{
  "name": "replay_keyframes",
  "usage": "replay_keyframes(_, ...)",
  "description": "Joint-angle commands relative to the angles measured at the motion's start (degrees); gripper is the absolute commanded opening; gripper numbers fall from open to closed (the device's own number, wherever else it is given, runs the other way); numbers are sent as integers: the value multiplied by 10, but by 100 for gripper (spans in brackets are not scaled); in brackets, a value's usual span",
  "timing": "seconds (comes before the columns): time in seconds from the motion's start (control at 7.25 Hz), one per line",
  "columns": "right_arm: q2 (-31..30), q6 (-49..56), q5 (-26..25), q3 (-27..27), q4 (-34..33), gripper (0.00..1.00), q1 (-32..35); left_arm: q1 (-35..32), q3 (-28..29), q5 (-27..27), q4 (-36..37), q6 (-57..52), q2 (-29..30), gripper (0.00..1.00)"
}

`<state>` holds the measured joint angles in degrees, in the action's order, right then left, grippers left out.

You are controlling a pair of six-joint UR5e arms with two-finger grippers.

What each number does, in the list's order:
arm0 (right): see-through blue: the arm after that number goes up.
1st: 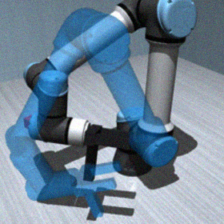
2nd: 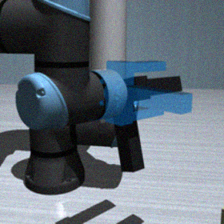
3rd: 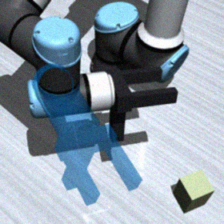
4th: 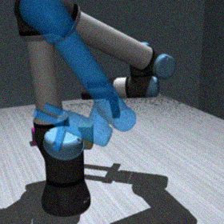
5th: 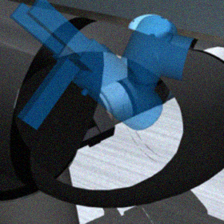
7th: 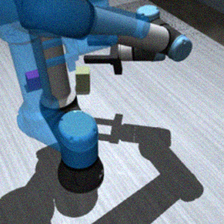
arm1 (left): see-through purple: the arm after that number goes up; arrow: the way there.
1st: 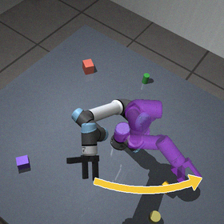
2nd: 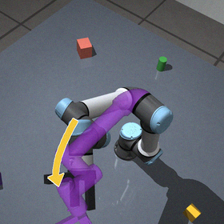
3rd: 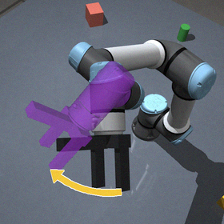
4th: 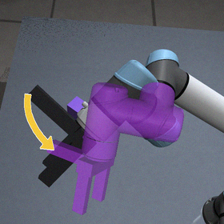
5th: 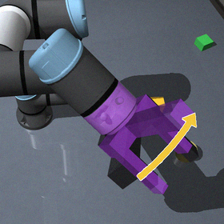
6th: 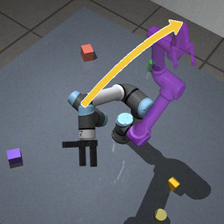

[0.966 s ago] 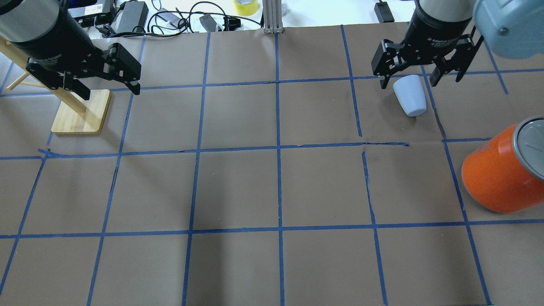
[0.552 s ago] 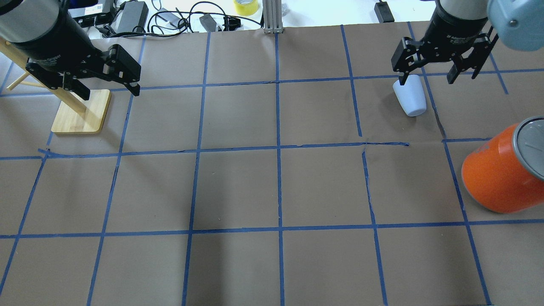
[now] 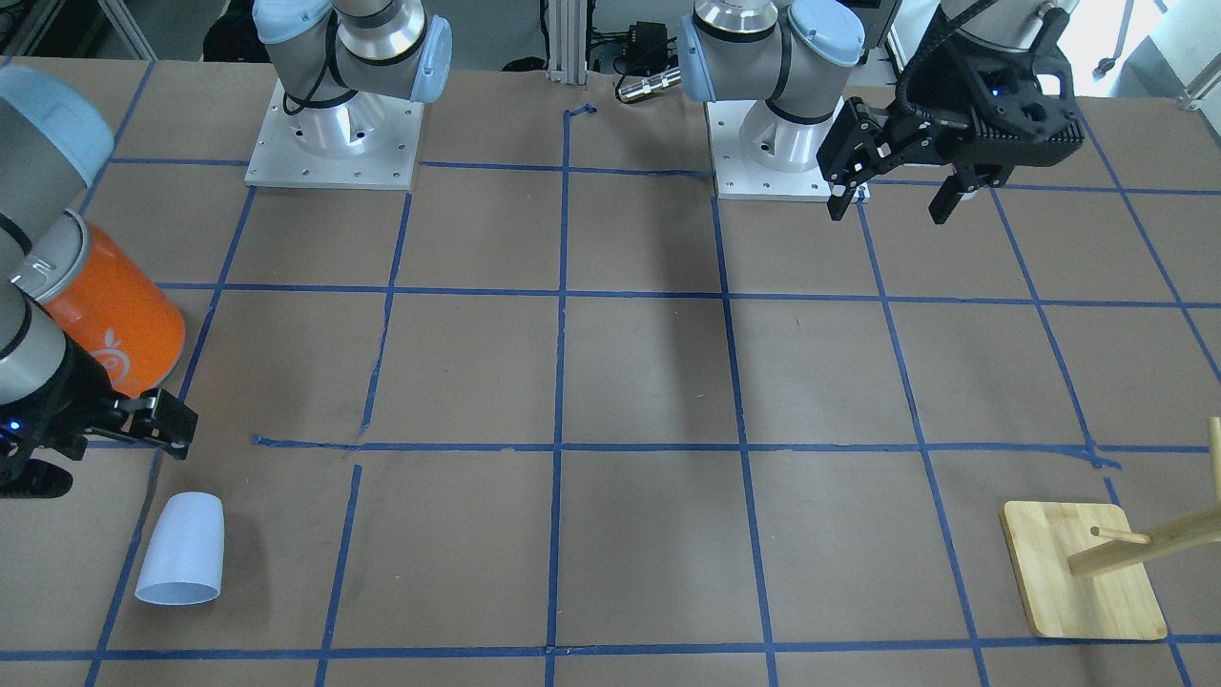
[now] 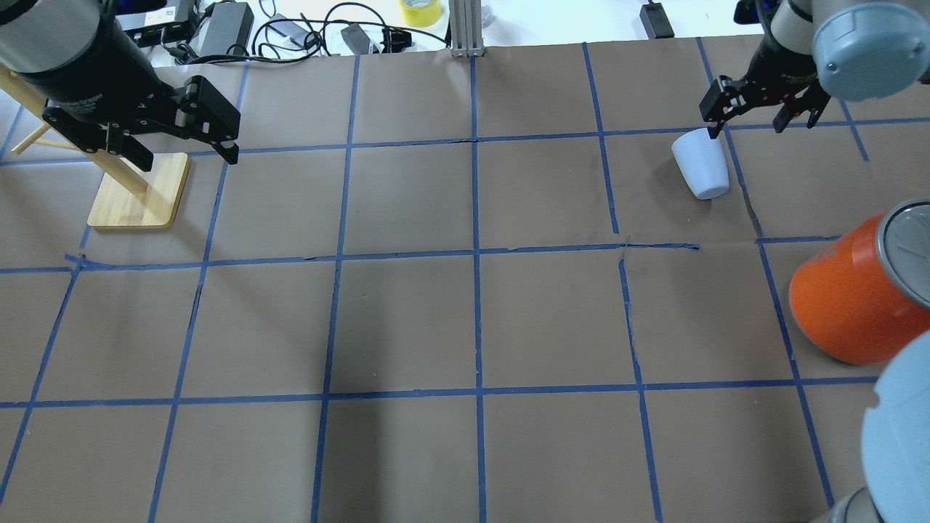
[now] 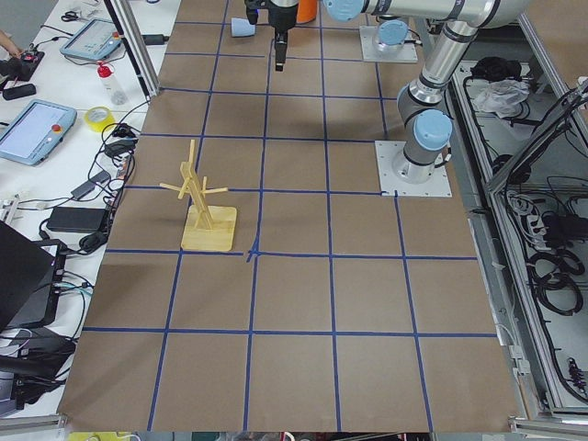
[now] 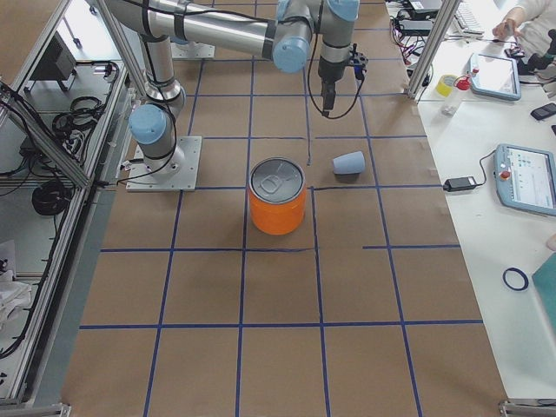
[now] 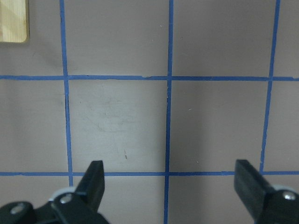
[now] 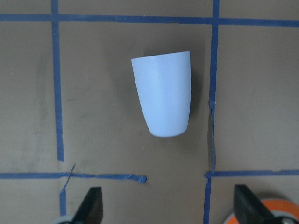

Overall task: Flip cup
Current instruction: 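Lower the right gripper onto the tipped white cup and grasp it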

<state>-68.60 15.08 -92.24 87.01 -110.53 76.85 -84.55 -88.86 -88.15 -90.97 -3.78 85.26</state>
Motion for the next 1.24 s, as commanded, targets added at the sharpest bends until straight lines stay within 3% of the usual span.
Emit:
replay_keyframes(0.0, 79, 6, 2, 1, -93, 100, -2, 0, 0, 0, 0, 0, 1, 100)
replay_keyframes(1.1, 142, 6, 0, 2, -109, 100, 1, 0, 0, 0, 1, 0, 0, 100)
